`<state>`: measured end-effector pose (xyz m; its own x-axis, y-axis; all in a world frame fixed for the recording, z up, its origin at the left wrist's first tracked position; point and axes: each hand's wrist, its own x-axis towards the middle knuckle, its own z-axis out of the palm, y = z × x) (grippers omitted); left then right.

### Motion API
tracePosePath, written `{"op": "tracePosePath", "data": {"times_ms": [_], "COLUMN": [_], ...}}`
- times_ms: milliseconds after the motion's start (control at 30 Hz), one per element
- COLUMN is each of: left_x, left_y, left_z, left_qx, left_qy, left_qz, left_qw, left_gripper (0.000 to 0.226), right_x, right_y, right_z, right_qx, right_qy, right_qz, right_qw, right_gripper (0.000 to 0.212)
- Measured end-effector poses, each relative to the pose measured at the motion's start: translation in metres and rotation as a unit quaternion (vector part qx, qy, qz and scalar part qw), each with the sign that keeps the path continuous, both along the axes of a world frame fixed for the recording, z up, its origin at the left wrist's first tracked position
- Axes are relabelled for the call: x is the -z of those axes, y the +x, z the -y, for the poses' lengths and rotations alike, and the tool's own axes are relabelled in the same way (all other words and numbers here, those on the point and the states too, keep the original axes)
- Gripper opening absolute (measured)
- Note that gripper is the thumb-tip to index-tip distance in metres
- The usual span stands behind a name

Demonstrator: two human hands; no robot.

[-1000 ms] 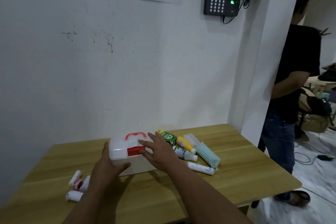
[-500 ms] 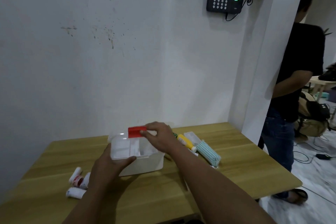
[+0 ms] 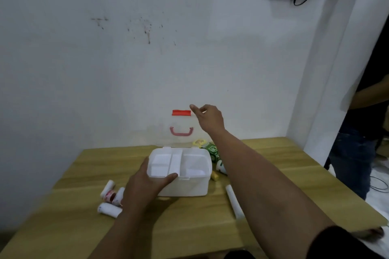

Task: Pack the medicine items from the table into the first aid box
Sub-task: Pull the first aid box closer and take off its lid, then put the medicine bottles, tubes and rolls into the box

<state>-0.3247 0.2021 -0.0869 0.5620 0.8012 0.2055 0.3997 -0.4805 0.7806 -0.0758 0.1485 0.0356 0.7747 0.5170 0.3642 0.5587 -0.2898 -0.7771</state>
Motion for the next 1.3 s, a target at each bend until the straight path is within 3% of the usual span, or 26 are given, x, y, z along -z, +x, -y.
{"op": "tracePosePath", "data": {"times_ms": [100, 300, 433, 533, 600, 733, 867, 967, 1200, 1300], "left_x": [0.001, -0.001, -0.001, -0.002, -0.002, 0.000, 0.000, 0.002, 0.006, 0.008], "left_y": [-0.001, 0.002, 0.005, 0.006, 0.006, 0.005, 0.007, 0.008, 0.008, 0.010], "left_z": [-0.001, -0.001, -0.010, -0.010, -0.008, -0.010, -0.010, -0.012, -0.015, -0.016], "left_qx": [-0.008, -0.004, 0.011, 0.027, 0.031, 0.027, 0.024, 0.027, 0.024, 0.021], "left_qy": [0.014, 0.010, -0.041, -0.034, -0.023, -0.020, -0.015, -0.003, 0.012, 0.017], "left_qz": [-0.016, -0.002, -0.027, -0.008, 0.006, 0.017, 0.017, 0.012, 0.022, 0.016], "left_qw": [1.000, 1.000, 0.999, 0.999, 0.999, 0.999, 0.999, 1.000, 0.999, 1.000], "left_gripper": [0.116, 0.112, 0.138, 0.120, 0.109, 0.109, 0.107, 0.104, 0.101, 0.101], "right_x": [0.006, 0.022, 0.032, 0.042, 0.050, 0.068, 0.080, 0.094, 0.119, 0.112], "right_y": [-0.003, -0.002, 0.007, 0.015, 0.021, 0.034, 0.038, 0.047, 0.056, 0.055], "right_z": [-0.001, -0.008, 0.000, 0.009, 0.014, 0.027, 0.036, 0.032, 0.024, 0.025], "right_qx": [0.032, -0.052, -0.069, -0.068, -0.052, -0.001, 0.005, -0.007, 0.027, 0.049], "right_qy": [0.031, 0.015, -0.016, -0.058, -0.090, -0.189, -0.340, -0.403, -0.422, -0.407], "right_qz": [-0.037, -0.171, -0.235, -0.253, -0.226, -0.080, 0.014, 0.060, 0.087, 0.079], "right_qw": [0.998, 0.984, 0.969, 0.963, 0.969, 0.979, 0.940, 0.913, 0.902, 0.909], "right_gripper": [0.073, 0.097, 0.110, 0.111, 0.096, 0.046, 0.054, 0.048, 0.024, 0.027]}}
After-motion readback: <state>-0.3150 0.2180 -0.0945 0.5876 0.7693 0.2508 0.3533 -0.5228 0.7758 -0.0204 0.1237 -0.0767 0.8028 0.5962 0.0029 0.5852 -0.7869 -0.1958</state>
